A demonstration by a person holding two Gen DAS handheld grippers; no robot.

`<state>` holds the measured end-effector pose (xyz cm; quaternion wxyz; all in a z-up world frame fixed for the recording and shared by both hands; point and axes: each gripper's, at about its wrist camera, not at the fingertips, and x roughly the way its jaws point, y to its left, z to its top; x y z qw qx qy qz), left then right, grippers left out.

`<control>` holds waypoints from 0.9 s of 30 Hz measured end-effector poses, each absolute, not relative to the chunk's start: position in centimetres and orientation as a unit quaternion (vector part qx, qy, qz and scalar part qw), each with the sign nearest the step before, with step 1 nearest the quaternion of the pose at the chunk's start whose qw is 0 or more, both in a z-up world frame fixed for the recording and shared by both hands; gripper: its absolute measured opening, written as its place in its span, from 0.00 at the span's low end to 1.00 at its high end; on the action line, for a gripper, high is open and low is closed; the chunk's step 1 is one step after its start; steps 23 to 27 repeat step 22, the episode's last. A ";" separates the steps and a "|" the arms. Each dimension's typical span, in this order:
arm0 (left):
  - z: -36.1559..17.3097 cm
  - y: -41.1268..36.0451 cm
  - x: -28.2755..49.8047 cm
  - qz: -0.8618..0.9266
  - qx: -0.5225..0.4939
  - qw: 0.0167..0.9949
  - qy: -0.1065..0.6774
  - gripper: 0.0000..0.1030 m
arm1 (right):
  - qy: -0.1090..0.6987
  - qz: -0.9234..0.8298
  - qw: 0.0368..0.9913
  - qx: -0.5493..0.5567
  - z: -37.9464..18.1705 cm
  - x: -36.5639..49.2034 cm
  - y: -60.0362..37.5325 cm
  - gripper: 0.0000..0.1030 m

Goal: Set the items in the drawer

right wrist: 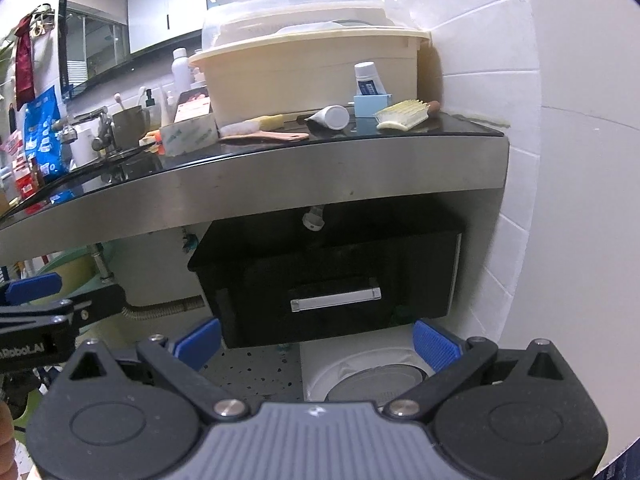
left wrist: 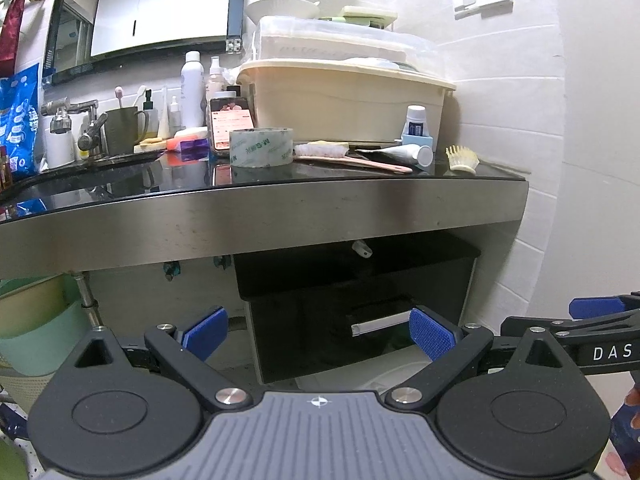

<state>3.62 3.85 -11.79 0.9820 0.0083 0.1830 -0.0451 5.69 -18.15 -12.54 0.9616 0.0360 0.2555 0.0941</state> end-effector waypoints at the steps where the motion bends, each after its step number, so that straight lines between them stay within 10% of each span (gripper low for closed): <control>1: -11.8 3.8 3.6 -0.046 0.008 0.982 0.183 0.95 | 0.257 0.095 0.961 0.036 -12.5 5.7 -18.1 1.00; 27: -11.9 3.6 3.5 -0.046 0.011 0.982 0.181 0.95 | 0.269 0.095 0.957 0.041 -13.0 5.7 -18.4 1.00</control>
